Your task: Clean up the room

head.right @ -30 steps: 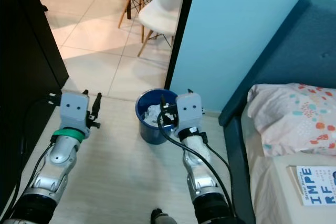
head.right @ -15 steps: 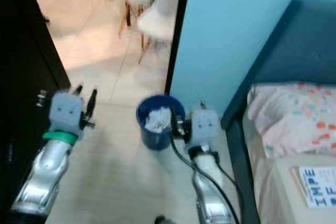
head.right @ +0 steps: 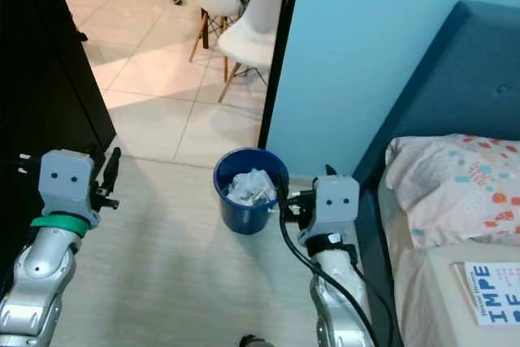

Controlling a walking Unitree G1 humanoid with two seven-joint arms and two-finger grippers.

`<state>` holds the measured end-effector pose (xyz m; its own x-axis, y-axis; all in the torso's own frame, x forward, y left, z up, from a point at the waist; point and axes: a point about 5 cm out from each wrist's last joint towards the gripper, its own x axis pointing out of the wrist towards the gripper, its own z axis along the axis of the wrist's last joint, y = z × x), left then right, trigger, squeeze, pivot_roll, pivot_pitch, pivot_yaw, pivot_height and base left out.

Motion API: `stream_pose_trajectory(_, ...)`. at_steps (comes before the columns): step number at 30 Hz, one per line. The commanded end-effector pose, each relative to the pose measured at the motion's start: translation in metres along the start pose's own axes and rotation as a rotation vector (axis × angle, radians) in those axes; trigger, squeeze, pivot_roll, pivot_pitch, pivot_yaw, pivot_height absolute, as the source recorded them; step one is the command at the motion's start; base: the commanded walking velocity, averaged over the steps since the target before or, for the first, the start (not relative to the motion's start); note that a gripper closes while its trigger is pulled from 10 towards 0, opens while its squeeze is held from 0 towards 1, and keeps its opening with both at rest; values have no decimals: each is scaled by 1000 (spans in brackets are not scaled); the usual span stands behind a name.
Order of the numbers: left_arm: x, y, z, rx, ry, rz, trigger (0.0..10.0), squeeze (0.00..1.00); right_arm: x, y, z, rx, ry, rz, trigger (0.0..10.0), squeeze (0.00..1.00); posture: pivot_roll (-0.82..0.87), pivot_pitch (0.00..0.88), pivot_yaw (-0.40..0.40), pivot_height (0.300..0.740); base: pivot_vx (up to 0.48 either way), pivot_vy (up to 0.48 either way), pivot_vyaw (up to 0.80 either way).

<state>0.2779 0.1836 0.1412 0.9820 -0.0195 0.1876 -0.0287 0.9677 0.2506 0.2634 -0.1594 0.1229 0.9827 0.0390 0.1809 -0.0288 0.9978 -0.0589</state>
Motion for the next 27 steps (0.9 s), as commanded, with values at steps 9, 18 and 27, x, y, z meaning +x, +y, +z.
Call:
stream_pose_trajectory(9,-5,1,2,0,51,-5,10000,0,-7,2,3,-2,44,-6,10000,0,-41,6,25,732,0,0,0)
stream_pose_trajectory(18,-3,0,1,-3,53,-11,10000,0,-7,2,3,-2,44,-22,10000,0,-47,8,30,732,0,0,0)
stream_pose_trajectory(27,0,-6,3,-6,59,-32,10000,0,-8,-1,6,9,33,-22,10000,0,-52,12,33,732,0,0,0)
